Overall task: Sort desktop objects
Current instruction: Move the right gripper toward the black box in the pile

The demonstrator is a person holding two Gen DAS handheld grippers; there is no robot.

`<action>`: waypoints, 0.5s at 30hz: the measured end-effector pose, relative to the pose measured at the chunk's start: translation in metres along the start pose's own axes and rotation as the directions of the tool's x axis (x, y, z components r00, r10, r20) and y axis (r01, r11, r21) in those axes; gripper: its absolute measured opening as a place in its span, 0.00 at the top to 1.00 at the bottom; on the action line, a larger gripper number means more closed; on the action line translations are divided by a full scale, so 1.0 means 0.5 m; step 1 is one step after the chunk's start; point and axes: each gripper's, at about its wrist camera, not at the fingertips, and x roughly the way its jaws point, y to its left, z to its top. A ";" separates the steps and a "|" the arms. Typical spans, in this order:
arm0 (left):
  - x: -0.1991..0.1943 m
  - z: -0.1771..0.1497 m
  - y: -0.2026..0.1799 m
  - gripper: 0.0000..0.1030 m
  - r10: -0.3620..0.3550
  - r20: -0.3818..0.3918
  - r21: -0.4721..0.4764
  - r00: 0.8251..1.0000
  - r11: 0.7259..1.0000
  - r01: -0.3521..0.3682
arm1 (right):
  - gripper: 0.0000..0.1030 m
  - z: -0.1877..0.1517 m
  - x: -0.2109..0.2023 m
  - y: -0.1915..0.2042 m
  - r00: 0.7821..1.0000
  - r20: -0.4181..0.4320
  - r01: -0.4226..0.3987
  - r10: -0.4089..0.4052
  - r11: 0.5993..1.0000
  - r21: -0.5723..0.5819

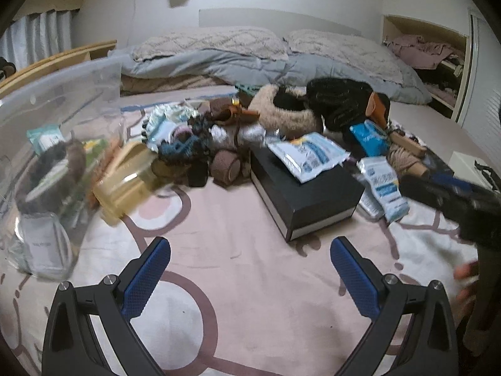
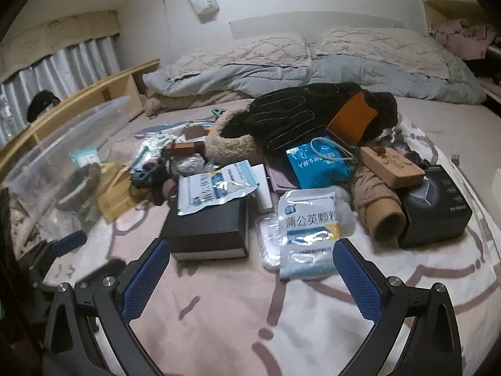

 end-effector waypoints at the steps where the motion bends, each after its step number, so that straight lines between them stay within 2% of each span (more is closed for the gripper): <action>1: 0.008 -0.005 0.002 0.00 0.002 -0.011 -0.004 1.000 1.000 -0.002 | 0.00 0.005 0.009 0.000 1.000 -0.005 0.012 -0.012 1.000 0.000; 6: 0.040 -0.023 0.013 0.00 0.008 -0.055 -0.027 0.998 1.000 -0.010 | 0.00 0.028 0.072 -0.020 0.993 -0.079 0.090 -0.089 0.996 0.009; 10: 0.063 -0.038 0.025 0.00 0.014 -0.088 -0.046 0.996 0.999 -0.018 | 0.00 0.035 0.106 -0.043 0.987 -0.106 0.126 -0.123 0.992 0.022; 11: 0.067 -0.041 0.027 0.00 0.017 -0.095 -0.047 0.995 0.999 -0.021 | 0.03 0.036 0.110 -0.049 0.986 -0.108 0.134 -0.130 0.991 0.027; 12: 0.070 -0.043 0.028 0.00 0.018 -0.100 -0.048 0.995 0.999 -0.023 | 0.14 0.037 0.114 -0.055 0.984 -0.112 0.141 -0.137 0.990 0.029; 15: 0.081 -0.050 0.033 0.00 0.019 -0.119 -0.057 0.993 0.998 -0.025 | 0.30 0.040 0.134 -0.071 0.980 -0.138 0.151 -0.146 0.988 0.030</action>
